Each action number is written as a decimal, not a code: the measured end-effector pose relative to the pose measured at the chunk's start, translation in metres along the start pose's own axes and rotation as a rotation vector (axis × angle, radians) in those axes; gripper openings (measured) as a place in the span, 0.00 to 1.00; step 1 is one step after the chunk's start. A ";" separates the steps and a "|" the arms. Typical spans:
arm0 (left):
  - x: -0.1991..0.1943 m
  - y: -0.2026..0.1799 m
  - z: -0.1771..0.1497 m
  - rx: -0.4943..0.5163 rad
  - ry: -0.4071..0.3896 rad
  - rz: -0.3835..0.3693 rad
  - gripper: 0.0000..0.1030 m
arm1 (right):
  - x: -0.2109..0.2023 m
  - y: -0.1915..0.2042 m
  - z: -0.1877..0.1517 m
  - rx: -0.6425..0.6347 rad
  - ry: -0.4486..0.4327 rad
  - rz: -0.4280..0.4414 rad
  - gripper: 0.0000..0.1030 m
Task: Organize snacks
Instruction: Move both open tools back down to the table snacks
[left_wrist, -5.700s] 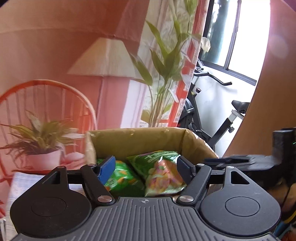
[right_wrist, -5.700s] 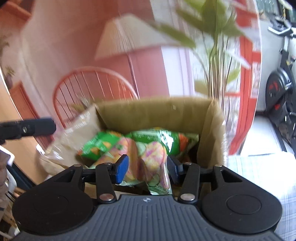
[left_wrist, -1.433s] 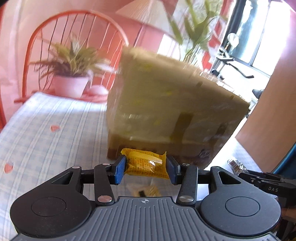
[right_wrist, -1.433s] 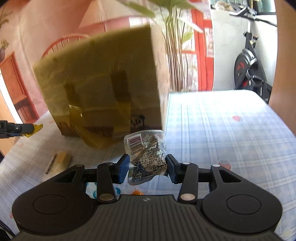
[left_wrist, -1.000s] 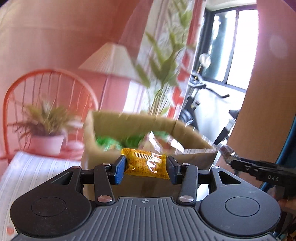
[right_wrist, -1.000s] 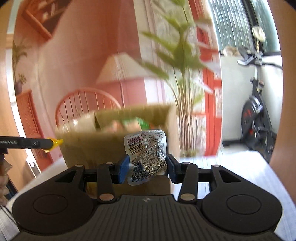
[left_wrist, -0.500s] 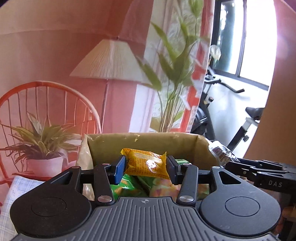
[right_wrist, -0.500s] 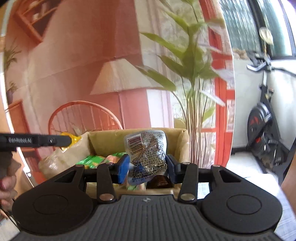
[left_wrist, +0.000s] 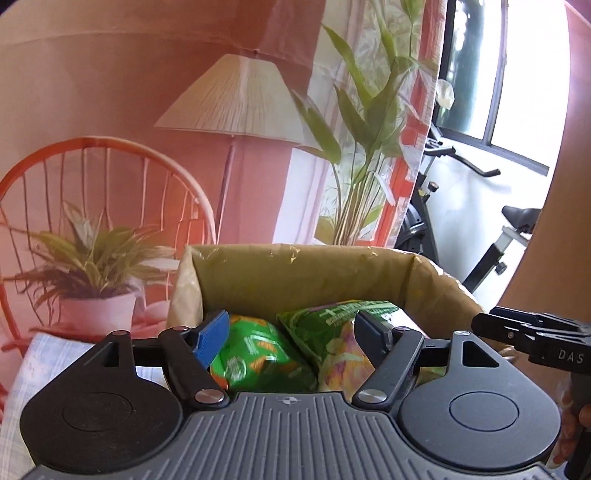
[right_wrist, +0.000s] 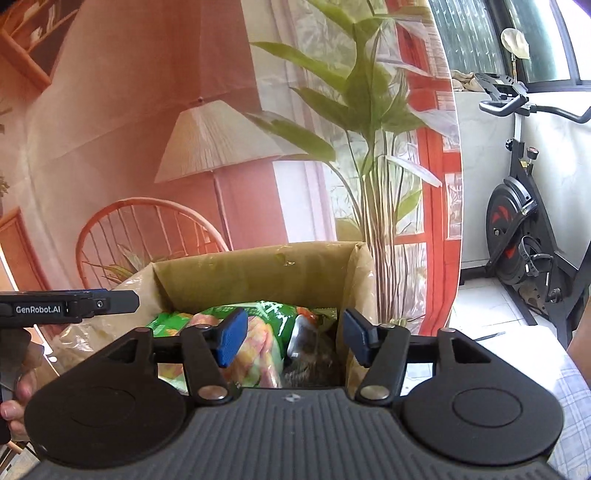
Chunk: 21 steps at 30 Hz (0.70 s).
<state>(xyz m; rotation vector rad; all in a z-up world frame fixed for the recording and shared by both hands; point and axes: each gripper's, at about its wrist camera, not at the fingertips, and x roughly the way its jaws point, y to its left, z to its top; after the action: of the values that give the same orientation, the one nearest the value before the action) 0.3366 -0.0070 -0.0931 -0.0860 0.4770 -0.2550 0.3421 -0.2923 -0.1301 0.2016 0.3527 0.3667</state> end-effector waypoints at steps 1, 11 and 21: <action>-0.006 0.001 -0.001 0.001 -0.001 0.000 0.75 | -0.007 0.002 -0.002 -0.007 -0.008 0.007 0.59; -0.066 0.010 -0.020 0.000 0.002 -0.041 0.75 | -0.069 0.019 -0.029 -0.070 -0.054 0.067 0.59; -0.077 0.017 -0.089 -0.091 0.083 -0.032 0.75 | -0.094 0.019 -0.096 -0.043 0.053 0.042 0.59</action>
<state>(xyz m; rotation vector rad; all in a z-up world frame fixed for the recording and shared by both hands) 0.2327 0.0274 -0.1404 -0.1724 0.5705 -0.2688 0.2183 -0.2985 -0.1858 0.1573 0.3933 0.4212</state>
